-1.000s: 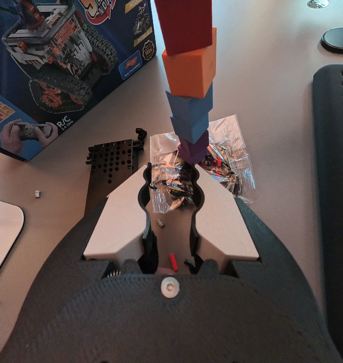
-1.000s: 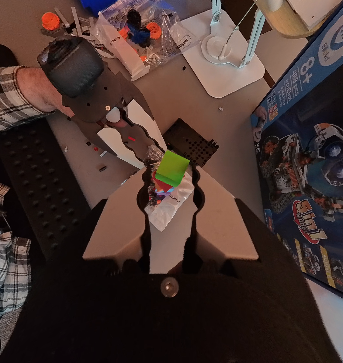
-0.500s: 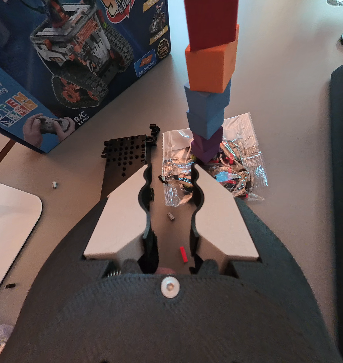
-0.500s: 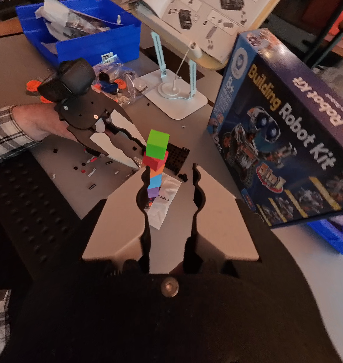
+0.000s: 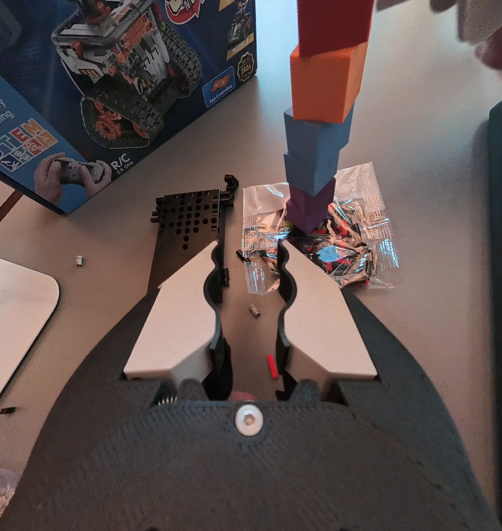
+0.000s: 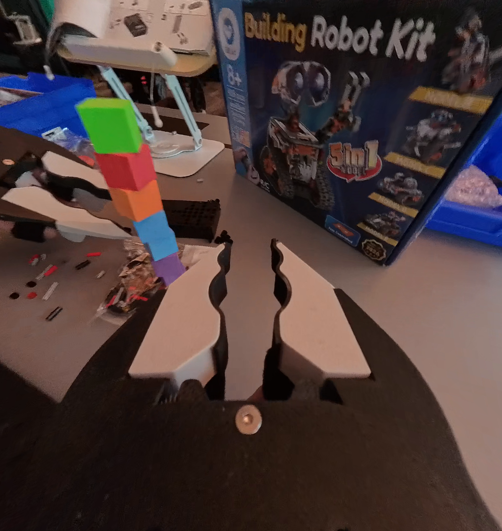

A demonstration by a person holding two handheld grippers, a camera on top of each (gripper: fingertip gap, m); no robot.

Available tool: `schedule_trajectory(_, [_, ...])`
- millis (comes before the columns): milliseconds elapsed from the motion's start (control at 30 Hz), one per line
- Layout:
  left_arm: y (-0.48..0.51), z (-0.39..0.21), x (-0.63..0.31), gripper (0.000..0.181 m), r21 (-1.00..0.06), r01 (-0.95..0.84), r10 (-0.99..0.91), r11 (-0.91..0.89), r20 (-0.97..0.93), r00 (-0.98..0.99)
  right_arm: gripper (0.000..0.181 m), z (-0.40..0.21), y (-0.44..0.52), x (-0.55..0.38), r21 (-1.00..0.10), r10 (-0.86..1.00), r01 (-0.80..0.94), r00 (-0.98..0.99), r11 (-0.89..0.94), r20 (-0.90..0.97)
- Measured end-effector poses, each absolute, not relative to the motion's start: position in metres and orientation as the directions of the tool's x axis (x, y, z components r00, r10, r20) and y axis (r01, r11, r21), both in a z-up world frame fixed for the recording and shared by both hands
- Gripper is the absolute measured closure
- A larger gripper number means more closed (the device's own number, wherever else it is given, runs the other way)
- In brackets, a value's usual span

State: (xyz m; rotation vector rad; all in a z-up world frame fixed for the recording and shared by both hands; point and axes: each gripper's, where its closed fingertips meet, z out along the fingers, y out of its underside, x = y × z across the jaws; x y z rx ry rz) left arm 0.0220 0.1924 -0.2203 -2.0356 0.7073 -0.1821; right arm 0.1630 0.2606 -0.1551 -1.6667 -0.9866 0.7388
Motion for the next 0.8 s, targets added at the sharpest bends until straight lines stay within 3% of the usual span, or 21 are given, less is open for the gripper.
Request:
schedule_trajectory(167, [0.193,-0.223,0.023,0.146,-0.818,-0.419,-0.554,-0.395,-0.152,0.819,0.154,-0.197,0.278,0.165,-0.948,0.844,0.235,0.533,-0.216,-0.061])
schedule_trajectory(467, [0.192,-0.222,0.025,0.146,-0.813,-0.434,-0.557,-0.387,-0.169,0.813,0.158,-0.205,0.282,0.166,-0.935,0.829,0.331,0.552,-0.126,0.084])
schedule_trajectory(800, [0.189,-0.222,0.027,0.149,-0.807,-0.452,-0.570,-0.381,-0.180,0.801,0.159,-0.202,0.290,0.173,-0.943,0.800,0.306,0.594,-0.131,0.082])
